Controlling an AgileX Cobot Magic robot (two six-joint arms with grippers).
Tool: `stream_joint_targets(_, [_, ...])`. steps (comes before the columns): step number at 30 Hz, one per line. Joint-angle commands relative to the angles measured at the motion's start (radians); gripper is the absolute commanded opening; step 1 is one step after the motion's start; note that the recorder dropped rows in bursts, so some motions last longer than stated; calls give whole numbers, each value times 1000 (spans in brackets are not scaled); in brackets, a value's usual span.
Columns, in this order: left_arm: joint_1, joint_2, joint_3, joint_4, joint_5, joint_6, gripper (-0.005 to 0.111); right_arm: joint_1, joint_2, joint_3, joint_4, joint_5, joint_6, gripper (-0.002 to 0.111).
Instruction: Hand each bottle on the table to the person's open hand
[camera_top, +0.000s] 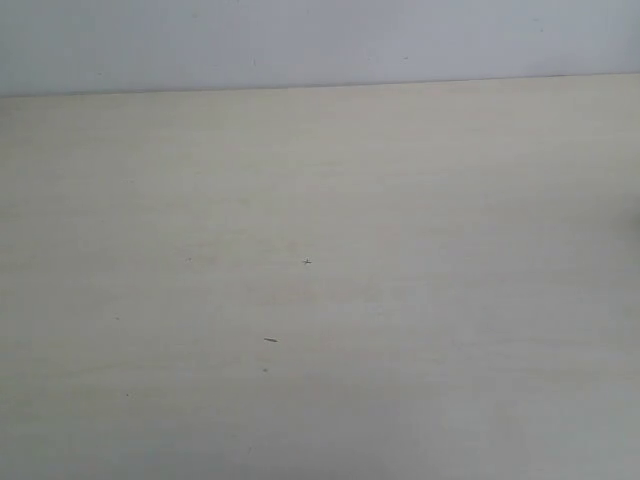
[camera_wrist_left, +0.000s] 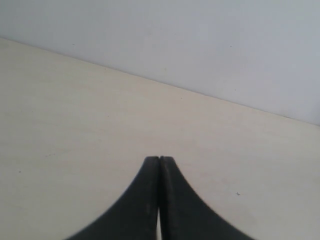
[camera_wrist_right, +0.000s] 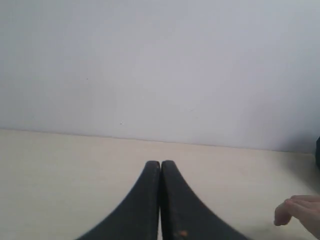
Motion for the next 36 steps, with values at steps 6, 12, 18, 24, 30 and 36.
stream_joint_targets(6, [-4, -6, 2, 2, -6, 3, 0, -102, -188, 4, 0, 138, -8, 0])
stream_joint_targets(12, [-4, -6, 2, 2, -6, 3, 0, -115, -242, 4, -11, 209, -18, 0])
stream_joint_targets(18, [-4, -6, 2, 2, -6, 3, 0, -115, -242, 4, -8, 231, -18, 0])
stream_joint_targets(24, [-4, -6, 2, 2, -6, 3, 0, -115, -242, 4, -12, 278, -18, 0])
stream_joint_targets(30, [-4, -6, 2, 2, -6, 3, 0, -115, -242, 4, -12, 271, -18, 0])
stream_joint_targets(36, [-4, -6, 2, 2, -6, 3, 0, -115, -242, 4, 2, 271, -15, 0])
